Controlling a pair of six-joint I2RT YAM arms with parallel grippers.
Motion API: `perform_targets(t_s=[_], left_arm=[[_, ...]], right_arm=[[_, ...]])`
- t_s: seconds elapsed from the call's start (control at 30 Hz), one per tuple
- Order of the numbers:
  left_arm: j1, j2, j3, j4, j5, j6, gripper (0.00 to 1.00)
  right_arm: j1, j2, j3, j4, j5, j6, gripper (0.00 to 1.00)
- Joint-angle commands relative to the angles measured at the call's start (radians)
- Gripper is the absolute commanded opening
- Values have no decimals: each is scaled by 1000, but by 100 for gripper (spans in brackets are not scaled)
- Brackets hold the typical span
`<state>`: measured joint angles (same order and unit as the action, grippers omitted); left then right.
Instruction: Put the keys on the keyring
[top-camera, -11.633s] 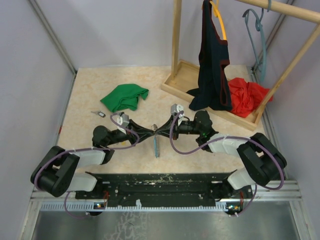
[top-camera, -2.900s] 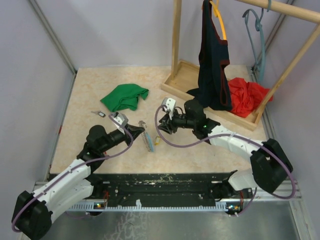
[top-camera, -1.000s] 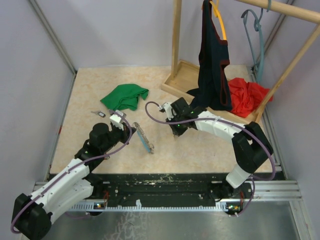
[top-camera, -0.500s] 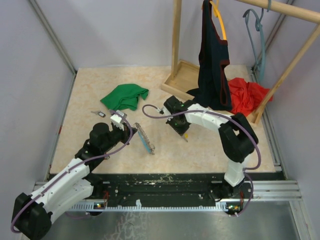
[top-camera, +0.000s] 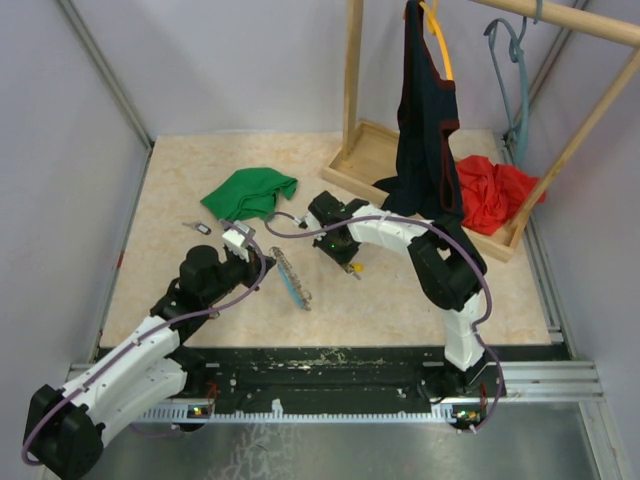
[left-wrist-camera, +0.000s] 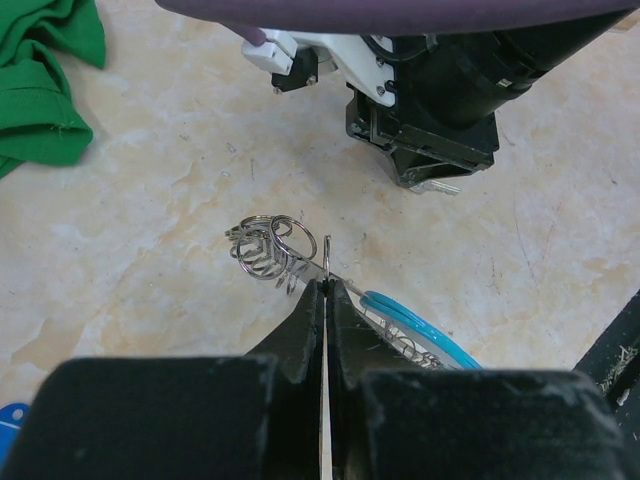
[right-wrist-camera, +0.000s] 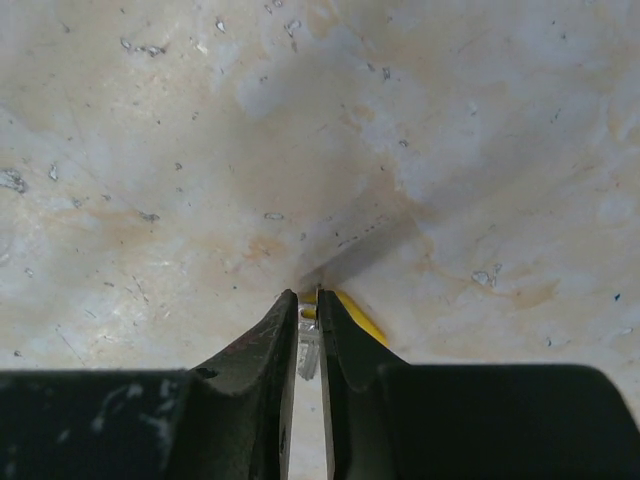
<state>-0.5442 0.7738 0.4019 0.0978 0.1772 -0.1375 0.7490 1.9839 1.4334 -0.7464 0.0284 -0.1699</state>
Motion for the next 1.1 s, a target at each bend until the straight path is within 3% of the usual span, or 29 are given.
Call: perform_targets(t_s=[0.0,0.47,0.7,1.07], left_arm=[[-2,12,27,31,34,1,0],[-2,29,22,61,84,-4,0],[-2,42,26,71,100,-6,0],[-2,58,22,86,112,-10,0]], right_arm=[[6,-76,-32,70,-44,-26,16],[2,-385,-365,442,-72,-18,29],[-13,-442,-511,627,-63,-9,29],[-14,-446,-619,756,-20,88,20]])
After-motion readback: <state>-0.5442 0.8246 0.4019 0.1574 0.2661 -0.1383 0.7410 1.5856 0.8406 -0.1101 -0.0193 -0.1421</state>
